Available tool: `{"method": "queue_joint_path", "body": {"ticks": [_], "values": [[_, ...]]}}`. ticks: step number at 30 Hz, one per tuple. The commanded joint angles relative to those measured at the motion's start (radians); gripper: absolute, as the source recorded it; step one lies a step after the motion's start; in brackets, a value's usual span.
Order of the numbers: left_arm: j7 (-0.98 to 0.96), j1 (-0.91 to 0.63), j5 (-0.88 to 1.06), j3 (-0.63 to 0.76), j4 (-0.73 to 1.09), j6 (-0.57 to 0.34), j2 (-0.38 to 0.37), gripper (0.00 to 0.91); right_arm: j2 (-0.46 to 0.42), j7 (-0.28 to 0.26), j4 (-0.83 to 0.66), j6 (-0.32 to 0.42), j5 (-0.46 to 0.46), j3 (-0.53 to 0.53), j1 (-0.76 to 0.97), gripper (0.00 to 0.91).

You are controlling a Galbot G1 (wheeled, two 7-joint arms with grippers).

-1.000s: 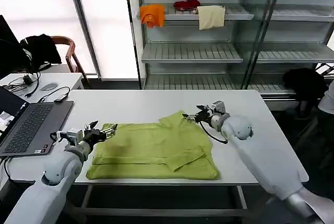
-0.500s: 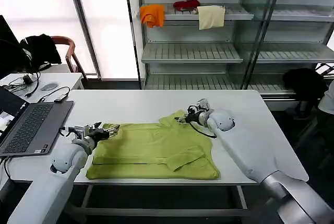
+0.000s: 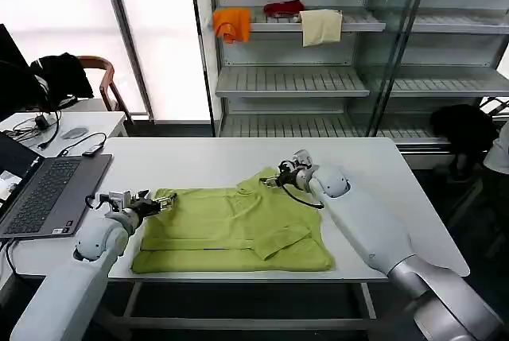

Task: Fold and organize the clothes.

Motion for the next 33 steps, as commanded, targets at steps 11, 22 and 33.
{"method": "queue_joint_path", "body": {"ticks": [11, 22, 33], "values": [[0.070, 0.025, 0.033, -0.011, -0.022, -0.001, 0.003, 0.010, -0.045, -0.059, 0.047, 0.022, -0.009, -0.013, -0.026, 0.000], [0.047, 0.029, -0.014, -0.007, -0.081, -0.081, 0.012, 0.010, -0.090, -0.078, 0.137, 0.116, 0.080, -0.003, -0.029, 0.000], [0.030, 0.099, -0.044, -0.045, -0.207, -0.110, 0.062, 0.000, -0.196, -0.058, 0.341, 0.130, 0.203, 0.000, -0.039, 0.000]]}}
